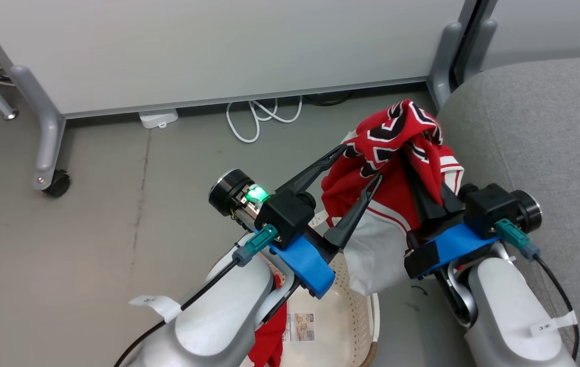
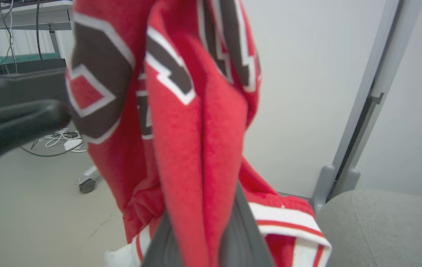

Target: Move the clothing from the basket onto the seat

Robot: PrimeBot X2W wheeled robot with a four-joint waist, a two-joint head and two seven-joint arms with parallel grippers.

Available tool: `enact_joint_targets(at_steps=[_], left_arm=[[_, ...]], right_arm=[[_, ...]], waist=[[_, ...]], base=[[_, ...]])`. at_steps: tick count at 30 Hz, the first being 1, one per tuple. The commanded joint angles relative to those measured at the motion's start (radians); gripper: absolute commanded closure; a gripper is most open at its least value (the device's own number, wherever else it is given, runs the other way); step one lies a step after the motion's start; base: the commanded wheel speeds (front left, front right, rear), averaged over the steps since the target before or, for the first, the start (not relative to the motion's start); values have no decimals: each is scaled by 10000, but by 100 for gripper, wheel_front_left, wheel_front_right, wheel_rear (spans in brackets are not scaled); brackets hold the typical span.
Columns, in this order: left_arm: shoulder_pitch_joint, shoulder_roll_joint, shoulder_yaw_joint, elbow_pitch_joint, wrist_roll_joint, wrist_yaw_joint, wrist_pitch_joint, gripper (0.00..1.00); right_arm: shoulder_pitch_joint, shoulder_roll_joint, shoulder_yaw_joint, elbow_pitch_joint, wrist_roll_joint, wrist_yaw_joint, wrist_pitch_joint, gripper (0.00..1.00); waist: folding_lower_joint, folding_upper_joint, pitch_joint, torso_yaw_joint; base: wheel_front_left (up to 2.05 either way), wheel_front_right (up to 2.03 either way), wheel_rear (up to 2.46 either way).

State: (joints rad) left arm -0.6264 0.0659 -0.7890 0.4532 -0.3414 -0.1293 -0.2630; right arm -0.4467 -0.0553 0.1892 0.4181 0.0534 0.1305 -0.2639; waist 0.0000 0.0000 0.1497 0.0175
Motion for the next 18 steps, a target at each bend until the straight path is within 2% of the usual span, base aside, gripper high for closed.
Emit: enact_joint_targets(at_steps=[1, 18], left_arm=[[86, 77, 33, -33, 67, -16, -27, 0], [460, 309, -79, -409, 336, -16, -27, 0]], right_arm=[[87, -46, -87, -97, -31, 5, -10, 100], [944, -27, -1968, -957, -150, 5, -10, 100]], waist=[[0, 0, 109, -163], [0, 0, 437, -1844]], base=[[0, 0, 0], [0, 0, 0]])
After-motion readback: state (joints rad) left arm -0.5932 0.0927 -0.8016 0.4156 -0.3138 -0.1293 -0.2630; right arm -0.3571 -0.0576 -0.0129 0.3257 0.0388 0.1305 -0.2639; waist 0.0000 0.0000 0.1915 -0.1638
